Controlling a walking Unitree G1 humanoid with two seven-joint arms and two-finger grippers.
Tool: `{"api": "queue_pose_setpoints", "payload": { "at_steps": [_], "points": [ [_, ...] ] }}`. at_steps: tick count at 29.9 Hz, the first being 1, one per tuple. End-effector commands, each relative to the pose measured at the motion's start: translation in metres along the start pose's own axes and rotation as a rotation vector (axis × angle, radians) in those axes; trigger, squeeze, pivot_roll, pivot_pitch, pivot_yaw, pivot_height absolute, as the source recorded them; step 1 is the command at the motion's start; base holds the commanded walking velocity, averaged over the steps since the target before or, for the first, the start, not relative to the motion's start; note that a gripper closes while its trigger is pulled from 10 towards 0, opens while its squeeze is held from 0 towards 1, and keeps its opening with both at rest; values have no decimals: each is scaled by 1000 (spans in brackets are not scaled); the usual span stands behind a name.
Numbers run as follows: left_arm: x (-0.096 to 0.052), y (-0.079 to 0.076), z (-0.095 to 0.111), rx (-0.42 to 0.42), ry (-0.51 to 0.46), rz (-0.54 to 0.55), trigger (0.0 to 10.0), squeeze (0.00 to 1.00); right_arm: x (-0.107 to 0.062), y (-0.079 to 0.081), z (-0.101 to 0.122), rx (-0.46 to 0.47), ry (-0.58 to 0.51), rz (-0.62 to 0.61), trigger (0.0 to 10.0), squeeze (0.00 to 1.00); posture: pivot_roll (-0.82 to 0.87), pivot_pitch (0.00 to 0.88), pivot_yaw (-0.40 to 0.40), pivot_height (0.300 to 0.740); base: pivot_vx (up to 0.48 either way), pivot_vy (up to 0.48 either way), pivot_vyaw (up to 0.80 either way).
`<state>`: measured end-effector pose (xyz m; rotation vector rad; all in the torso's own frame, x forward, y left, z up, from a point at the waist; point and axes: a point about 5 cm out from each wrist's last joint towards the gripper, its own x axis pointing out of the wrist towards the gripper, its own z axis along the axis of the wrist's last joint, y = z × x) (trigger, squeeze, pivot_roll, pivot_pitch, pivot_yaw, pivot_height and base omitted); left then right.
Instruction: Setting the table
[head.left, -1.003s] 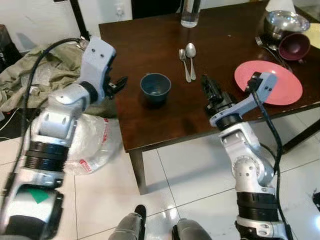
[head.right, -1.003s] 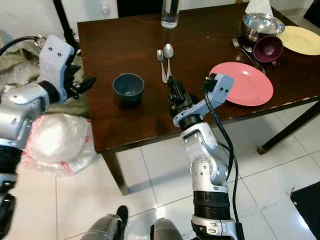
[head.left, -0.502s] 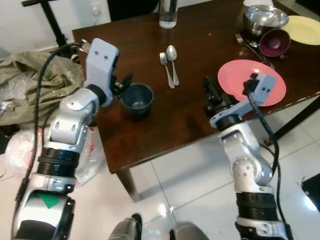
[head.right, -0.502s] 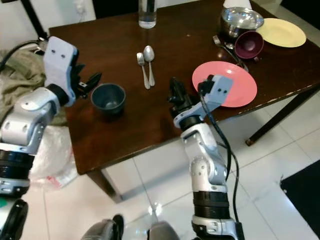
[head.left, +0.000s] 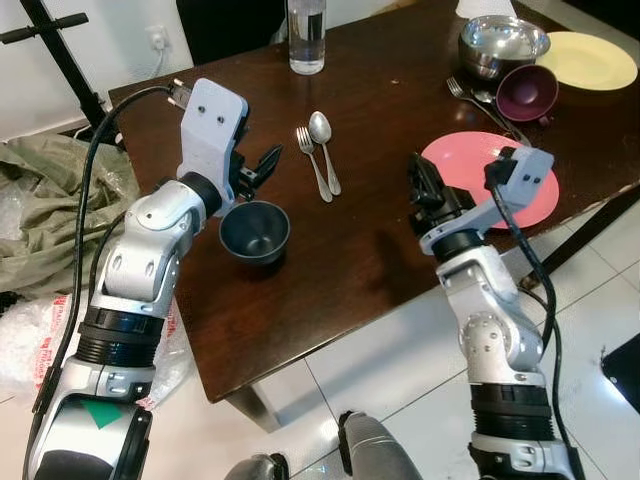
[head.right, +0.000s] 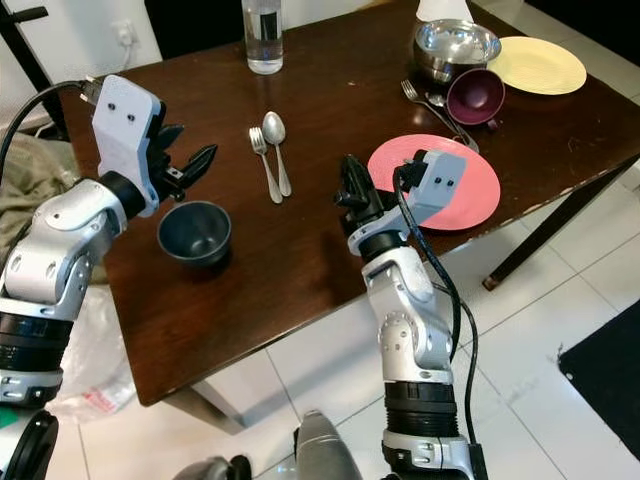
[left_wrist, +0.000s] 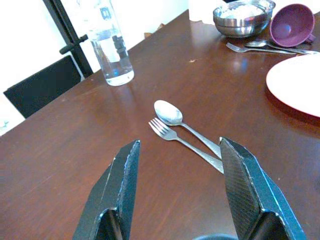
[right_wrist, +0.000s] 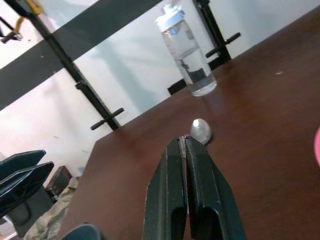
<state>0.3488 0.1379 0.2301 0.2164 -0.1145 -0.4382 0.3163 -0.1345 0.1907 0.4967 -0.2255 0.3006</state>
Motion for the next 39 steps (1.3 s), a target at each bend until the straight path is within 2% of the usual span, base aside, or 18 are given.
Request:
{"api": "queue_pose_setpoints", "payload": {
  "at_steps": [1,6,8,10,11,13,16,18,21,22,27,28,30,31,32,33,36,39],
  "points": [
    [-3,2,-3,1,12,6,10000,0,-2,-2,-4,-4,11,-10,10000,0,-103,29,66,740,0,0,0],
    [-4,5,-3,6,18,20,10000,0,-2,-2,-5,-5,13,-8,10000,0,-103,28,68,740,0,0,0],
    [-9,16,-4,40,45,42,10000,0,-3,0,-8,-25,45,24,10000,0,-98,28,66,740,0,0,0],
    [-11,19,-4,52,55,46,10000,0,-4,1,-9,-34,57,34,10000,0,-98,28,66,740,0,0,0],
    [-15,26,-6,78,75,25,10000,0,-4,3,-12,-56,77,52,10000,0,-91,29,64,740,0,0,0],
    [-15,26,-6,78,75,25,10000,0,-4,3,-12,-56,77,52,10000,0,-91,29,64,740,0,0,0],
    [-22,46,-14,99,145,-45,10000,0,-4,6,-14,-84,91,72,10000,0,-87,31,63,740,0,0,0],
    [-22,46,-14,99,145,-45,10000,0,-4,6,-14,-84,91,72,10000,0,-87,31,63,740,0,0,0],
    [-19,54,-22,61,202,-84,10000,4,-3,7,-13,-85,86,71,10000,0,-86,42,62,740,0,0,0],
    [-16,54,-29,40,235,-112,10000,1000,-3,7,-13,-84,85,71,10000,0,-87,48,64,740,0,0,0],
    [-13,52,-35,6,271,-165,10000,1000,-4,9,-14,-82,87,74,10000,0,-92,59,66,740,0,0,0],
    [-12,51,-35,-42,283,-208,10000,1000,-3,12,-14,-84,93,88,10000,0,-84,74,61,740,0,0,0],
    [-12,51,-35,-42,283,-208,10000,1000,-3,12,-14,-84,93,88,10000,0,-84,74,61,740,0,0,0],
    [-13,50,-37,-96,302,-240,10000,1000,-2,17,-16,-95,105,117,10000,0,-81,81,59,740,0,0,0],
    [-13,50,-37,-96,302,-240,10000,1000,-2,17,-16,-95,105,117,10000,0,-81,81,59,740,0,0,0],
    [-14,50,-42,-141,332,-262,10000,0,-1,23,-18,-121,123,171,10000,0,-82,87,60,740,0,0,0],
    [-15,50,-47,-173,356,-274,10000,0,1,31,-20,-155,140,234,10000,0,-82,94,59,740,0,0,0],
    [-11,48,-51,-197,366,-308,10000,0,4,48,-25,-229,172,367,10000,0,-78,119,50,740,0,0,0]
  ]
}}
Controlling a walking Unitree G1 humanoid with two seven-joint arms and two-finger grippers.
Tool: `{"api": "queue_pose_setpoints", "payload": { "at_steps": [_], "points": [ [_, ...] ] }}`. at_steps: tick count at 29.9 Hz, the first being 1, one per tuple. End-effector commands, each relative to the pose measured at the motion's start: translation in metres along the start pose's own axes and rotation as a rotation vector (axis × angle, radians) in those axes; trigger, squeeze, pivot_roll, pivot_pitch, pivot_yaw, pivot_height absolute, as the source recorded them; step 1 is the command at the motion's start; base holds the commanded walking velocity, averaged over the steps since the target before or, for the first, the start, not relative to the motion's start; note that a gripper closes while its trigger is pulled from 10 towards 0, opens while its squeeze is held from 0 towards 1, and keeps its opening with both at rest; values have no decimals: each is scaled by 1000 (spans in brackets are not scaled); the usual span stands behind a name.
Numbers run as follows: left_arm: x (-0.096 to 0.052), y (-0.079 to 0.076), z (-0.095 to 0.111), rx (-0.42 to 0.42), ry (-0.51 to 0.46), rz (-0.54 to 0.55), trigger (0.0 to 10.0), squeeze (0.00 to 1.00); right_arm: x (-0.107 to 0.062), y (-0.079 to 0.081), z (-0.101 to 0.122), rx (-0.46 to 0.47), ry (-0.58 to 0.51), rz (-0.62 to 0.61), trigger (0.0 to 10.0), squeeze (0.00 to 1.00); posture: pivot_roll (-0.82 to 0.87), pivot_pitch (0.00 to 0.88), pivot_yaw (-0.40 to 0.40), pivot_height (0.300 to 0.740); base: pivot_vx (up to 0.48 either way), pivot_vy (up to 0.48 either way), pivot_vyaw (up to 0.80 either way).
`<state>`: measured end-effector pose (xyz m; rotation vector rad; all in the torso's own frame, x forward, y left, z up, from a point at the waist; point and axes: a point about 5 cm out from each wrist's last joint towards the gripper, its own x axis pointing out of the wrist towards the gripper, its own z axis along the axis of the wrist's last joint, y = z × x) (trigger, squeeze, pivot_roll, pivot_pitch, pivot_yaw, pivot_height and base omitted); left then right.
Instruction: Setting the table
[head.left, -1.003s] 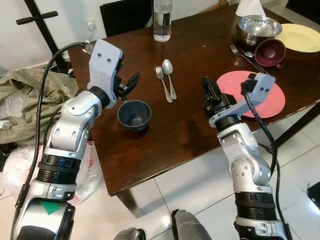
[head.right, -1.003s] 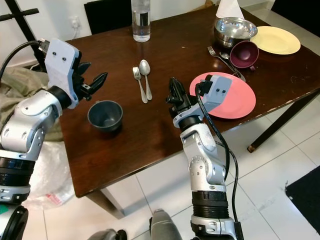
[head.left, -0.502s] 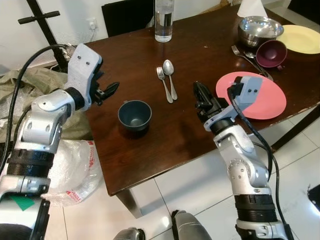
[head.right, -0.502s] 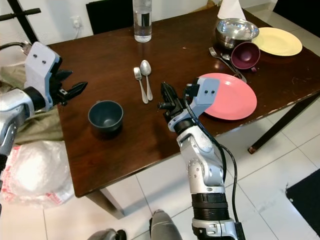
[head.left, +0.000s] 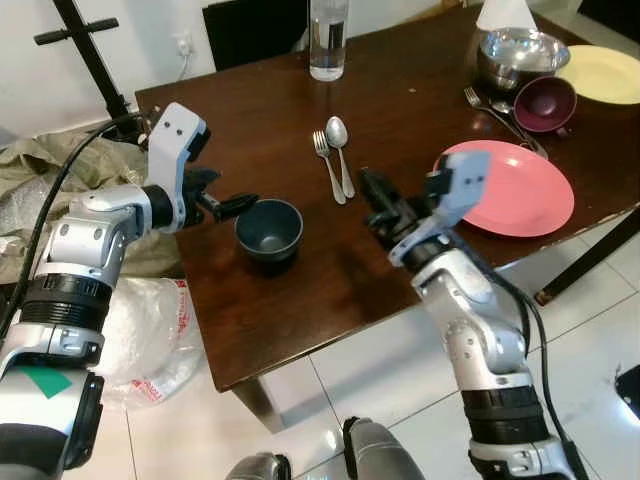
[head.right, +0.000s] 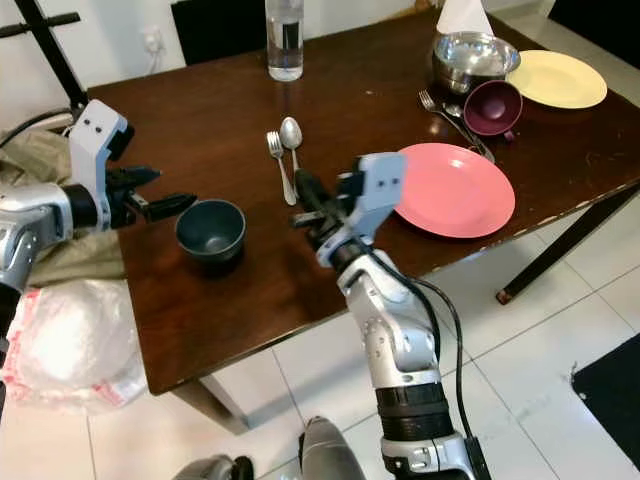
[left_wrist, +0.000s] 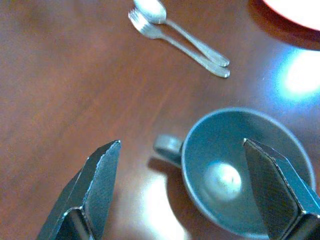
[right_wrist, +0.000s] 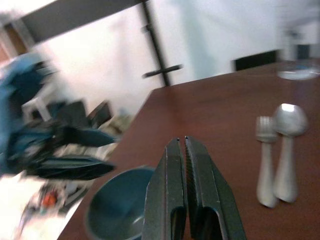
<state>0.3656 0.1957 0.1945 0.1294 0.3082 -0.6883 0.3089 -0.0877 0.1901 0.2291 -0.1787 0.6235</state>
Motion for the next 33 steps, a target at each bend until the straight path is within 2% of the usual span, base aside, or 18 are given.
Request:
{"api": "queue_pose_setpoints", "payload": {
  "at_steps": [1,8,16,17,18,19,20,21,33],
  "points": [
    [2,-1,-3,-14,10,-19,10000,0,3,6,-1,-24,12,42,10000,0,-78,119,50,740,0,0,0],
    [10,-6,-12,5,64,-51,10000,0,5,11,0,-28,17,73,10000,0,-72,137,49,740,0,0,0],
    [19,-13,-22,-14,99,-60,10000,0,3,13,-2,-20,24,79,10000,0,-84,149,50,740,0,0,0],
    [21,-14,-24,-6,105,-51,4706,0,2,13,-2,-20,25,81,10000,0,-85,149,50,740,0,0,0],
    [21,-14,-24,-6,105,-51,4706,0,2,13,-2,-20,25,81,10000,0,-85,149,50,740,0,0,0],
    [22,-15,-25,-3,106,-47,1647,0,2,13,-2,-19,26,80,10000,0,-86,148,48,740,0,0,0],
    [22,-15,-25,-3,106,-47,1647,0,2,13,-2,-19,26,80,10000,0,-86,148,48,740,0,0,0],
    [22,-16,-26,-2,106,-46,0,0,1,13,-2,-20,26,81,10000,0,-86,147,47,740,0,0,0],
    [24,-19,-31,-18,107,-52,0,0,1,11,-3,-14,26,71,10000,0,-90,141,45,740,0,0,0]
  ]
}}
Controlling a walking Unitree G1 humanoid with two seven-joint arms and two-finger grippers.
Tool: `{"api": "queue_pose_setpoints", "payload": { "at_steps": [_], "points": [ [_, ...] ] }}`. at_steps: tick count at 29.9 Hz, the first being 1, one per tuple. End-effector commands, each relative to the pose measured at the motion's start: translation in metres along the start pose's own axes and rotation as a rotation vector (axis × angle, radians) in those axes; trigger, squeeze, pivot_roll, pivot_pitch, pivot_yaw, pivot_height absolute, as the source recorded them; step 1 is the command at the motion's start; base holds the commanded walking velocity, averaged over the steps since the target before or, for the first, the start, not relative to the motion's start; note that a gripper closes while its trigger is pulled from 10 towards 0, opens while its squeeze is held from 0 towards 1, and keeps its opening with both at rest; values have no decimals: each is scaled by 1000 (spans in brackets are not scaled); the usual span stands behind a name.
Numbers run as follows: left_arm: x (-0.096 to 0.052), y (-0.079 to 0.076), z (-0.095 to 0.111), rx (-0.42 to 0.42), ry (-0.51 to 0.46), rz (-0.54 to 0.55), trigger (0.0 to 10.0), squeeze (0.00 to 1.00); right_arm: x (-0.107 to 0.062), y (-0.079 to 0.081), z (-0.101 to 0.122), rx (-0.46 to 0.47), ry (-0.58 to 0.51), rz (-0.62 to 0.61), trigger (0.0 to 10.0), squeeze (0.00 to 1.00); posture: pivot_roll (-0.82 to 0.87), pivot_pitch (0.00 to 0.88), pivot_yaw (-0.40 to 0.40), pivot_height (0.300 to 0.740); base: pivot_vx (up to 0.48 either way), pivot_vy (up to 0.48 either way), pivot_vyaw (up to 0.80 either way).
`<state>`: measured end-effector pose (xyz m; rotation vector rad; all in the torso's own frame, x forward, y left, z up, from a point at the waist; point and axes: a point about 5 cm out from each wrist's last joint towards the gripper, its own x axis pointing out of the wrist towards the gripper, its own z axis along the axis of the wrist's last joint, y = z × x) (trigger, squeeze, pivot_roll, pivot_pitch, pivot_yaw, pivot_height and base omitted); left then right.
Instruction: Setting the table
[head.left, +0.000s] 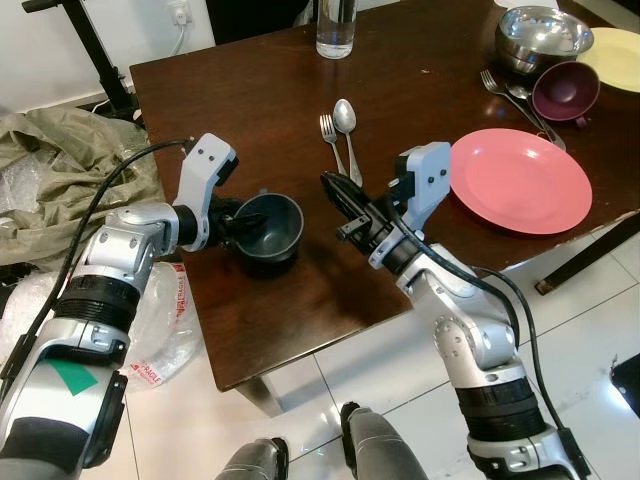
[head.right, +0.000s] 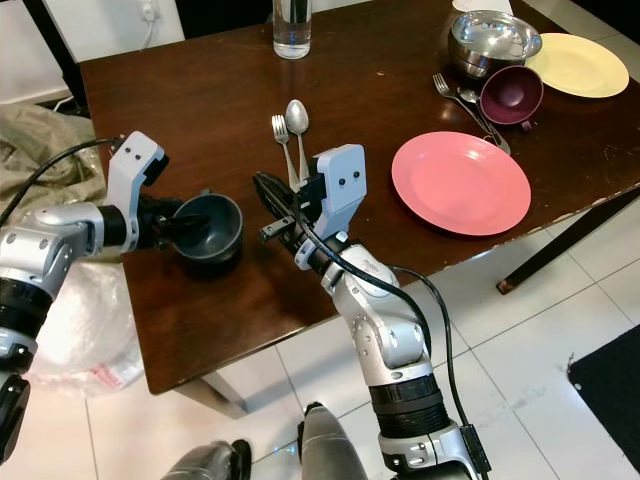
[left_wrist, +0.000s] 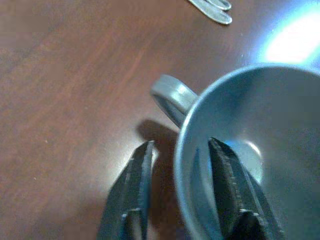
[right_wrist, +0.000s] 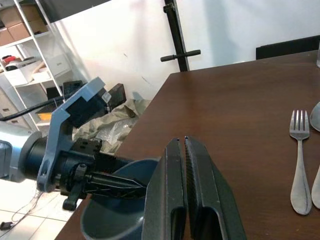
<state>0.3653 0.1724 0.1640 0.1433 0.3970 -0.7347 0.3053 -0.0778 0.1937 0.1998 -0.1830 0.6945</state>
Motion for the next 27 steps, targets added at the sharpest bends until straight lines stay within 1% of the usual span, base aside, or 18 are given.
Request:
{"api": "queue_pose_setpoints", "payload": {
  "at_steps": [1,8,10,13,14,15,16,17,19,20,22,23,25,26,27],
  "points": [
    [1,-1,-8,-12,20,1,0,0,-3,0,-4,8,14,-5,10000,0,-91,141,45,740,0,0,0],
    [0,0,-3,-20,-21,13,0,0,-4,-2,-3,7,12,-14,10000,0,-93,129,42,740,0,0,0],
    [-2,0,2,-27,-56,24,0,0,-4,-2,-3,7,12,-16,10000,0,-92,125,42,740,0,0,0],
    [-4,0,6,-31,-77,35,0,0,-4,-2,-3,7,11,-17,10000,0,-92,125,42,740,0,0,0],
    [-10,1,14,-47,-143,74,0,0,-4,-3,-3,6,10,-19,10000,0,-93,115,41,740,0,0,0],
    [-13,0,18,-54,-178,94,0,0,-5,-3,-3,6,9,-21,10000,0,-94,113,40,740,0,0,0],
    [-13,0,18,-54,-178,94,0,0,-5,-3,-3,6,9,-21,10000,0,-94,113,40,740,0,0,0],
    [-15,0,21,-58,-201,106,0,0,-5,-3,-3,6,8,-22,10000,0,-94,113,40,740,0,0,0],
    [-15,0,21,-58,-201,106,0,0,-5,-3,-3,6,8,-22,10000,0,-94,113,40,740,0,0,0],
    [-18,0,26,-68,-239,135,10000,0,-5,-3,-3,5,8,-26,10000,0,-93,110,41,740,0,0,0],
    [-18,0,26,-68,-239,135,10000,0,-5,-3,-3,5,8,-26,10000,0,-93,110,41,740,0,0,0],
    [-24,-3,36,-80,-320,192,10000,0,-7,-4,-3,-5,3,-47,10000,0,-90,100,40,740,0,0,0],
    [-24,-3,36,-80,-320,192,10000,0,-7,-4,-3,-5,3,-47,10000,0,-90,100,40,740,0,0,0],
    [-32,-9,43,-73,-398,267,10000,0,-9,-8,-1,-13,-16,-108,10000,0,-87,91,39,740,0,0,0],
    [-32,-9,43,-73,-398,267,10000,0,-9,-8,-1,-13,-16,-108,10000,0,-87,91,39,740,0,0,0]
  ]
}}
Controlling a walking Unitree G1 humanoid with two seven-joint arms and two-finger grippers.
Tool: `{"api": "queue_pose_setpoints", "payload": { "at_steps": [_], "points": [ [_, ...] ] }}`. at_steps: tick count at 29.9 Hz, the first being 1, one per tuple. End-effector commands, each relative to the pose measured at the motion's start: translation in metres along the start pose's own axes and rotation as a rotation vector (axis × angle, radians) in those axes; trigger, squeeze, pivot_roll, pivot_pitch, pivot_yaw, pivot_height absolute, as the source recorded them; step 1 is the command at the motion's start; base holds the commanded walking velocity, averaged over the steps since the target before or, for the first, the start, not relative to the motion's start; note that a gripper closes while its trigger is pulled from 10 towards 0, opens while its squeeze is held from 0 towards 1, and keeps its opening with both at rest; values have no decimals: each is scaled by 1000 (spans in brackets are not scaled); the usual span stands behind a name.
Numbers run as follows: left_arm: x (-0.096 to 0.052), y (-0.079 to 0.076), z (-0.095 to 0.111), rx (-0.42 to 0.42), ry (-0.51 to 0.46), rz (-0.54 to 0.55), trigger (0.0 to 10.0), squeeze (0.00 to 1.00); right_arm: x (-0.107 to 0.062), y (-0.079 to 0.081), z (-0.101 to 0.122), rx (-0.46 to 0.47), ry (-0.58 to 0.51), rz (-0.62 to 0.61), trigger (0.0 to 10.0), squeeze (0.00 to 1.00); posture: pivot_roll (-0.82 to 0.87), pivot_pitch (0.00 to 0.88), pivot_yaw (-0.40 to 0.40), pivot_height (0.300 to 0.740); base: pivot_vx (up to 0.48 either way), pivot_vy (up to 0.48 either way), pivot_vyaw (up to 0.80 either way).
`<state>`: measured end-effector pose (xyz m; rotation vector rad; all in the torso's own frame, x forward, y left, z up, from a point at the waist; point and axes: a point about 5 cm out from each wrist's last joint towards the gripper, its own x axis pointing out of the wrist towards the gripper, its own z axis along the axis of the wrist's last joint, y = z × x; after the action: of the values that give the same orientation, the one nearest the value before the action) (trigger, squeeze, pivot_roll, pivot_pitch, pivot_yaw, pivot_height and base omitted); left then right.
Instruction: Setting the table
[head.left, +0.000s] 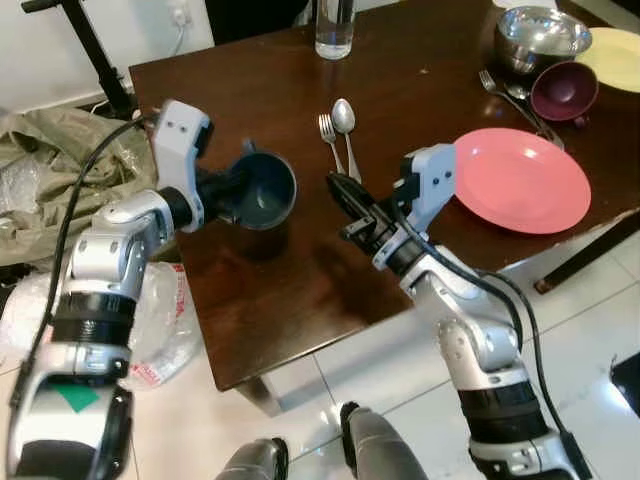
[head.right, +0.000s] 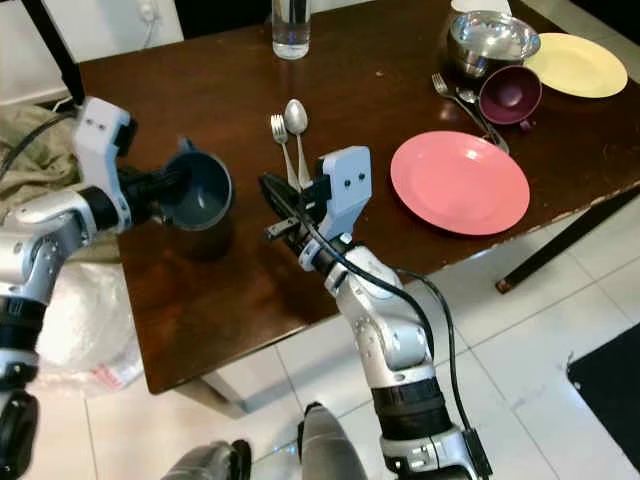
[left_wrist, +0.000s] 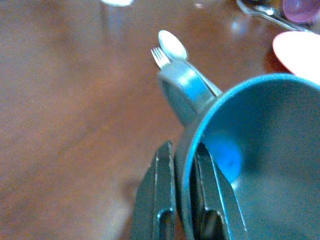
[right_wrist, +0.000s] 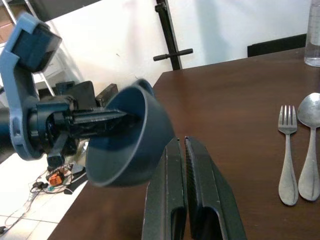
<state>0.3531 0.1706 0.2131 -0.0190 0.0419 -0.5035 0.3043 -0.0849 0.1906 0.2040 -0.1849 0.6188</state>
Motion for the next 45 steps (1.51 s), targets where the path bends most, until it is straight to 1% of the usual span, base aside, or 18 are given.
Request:
{"api": "queue_pose_setpoints", "payload": {
  "at_steps": [1,2,3,5,6,7,9,12,14,15,17,22,29,34,45],
  "points": [
    [-13,-8,8,0,-88,87,10000,0,-5,-7,3,-24,-27,-97,10000,0,-87,85,37,740,0,0,0],
    [-22,-18,8,-20,-121,122,10000,0,-8,-10,7,-33,-49,-146,10000,0,-89,80,37,740,0,0,0],
    [-22,-18,8,-20,-121,122,10000,0,-8,-10,7,-33,-49,-146,10000,0,-89,80,37,740,0,0,0],
    [-32,-31,5,-46,-128,154,10000,0,-12,-12,12,-44,-72,-187,10000,0,-85,73,33,740,0,0,0],
    [-32,-31,5,-46,-128,154,10000,0,-12,-12,12,-44,-72,-187,10000,0,-85,73,33,740,0,0,0],
    [-39,-39,2,-46,-127,188,10000,0,-16,-14,15,-40,-91,-224,10000,0,-83,68,31,740,0,0,0],
    [-42,-40,2,-47,-130,200,10000,0,-17,-15,16,-38,-97,-236,10000,0,-83,68,31,740,0,0,0],
    [-45,-41,1,-65,-129,241,10000,0,-19,-18,15,-40,-99,-260,10000,0,-81,62,31,740,0,0,0],
    [-46,-42,-3,-36,-121,306,10000,0,-20,-24,15,-40,-102,-297,10000,0,-83,55,32,740,0,0,0],
    [-46,-42,-3,-36,-121,306,10000,0,-20,-24,15,-40,-102,-297,10000,0,-83,55,32,740,0,0,0],
    [-47,-42,-5,-23,-118,342,10000,0,-20,-26,15,-43,-104,-316,10000,0,-84,55,31,740,0,0,0],
    [-46,-44,-5,-23,-126,358,10000,0,-19,-28,15,-47,-103,-324,10000,0,-86,55,28,740,0,0,0],
    [-45,-44,-6,-14,-112,391,10000,0,-21,-29,14,-49,-94,-328,10000,0,-90,54,27,740,0,0,0],
    [-45,-46,-7,8,-104,399,10000,0,-21,-28,12,-48,-88,-327,10000,0,-88,56,29,740,-351,0,0],
    [-45,-44,-7,-3,-103,407,10000,0,-20,-27,11,-46,-84,-327,10000,0,-88,59,31,740,-359,0,0]
  ]
}}
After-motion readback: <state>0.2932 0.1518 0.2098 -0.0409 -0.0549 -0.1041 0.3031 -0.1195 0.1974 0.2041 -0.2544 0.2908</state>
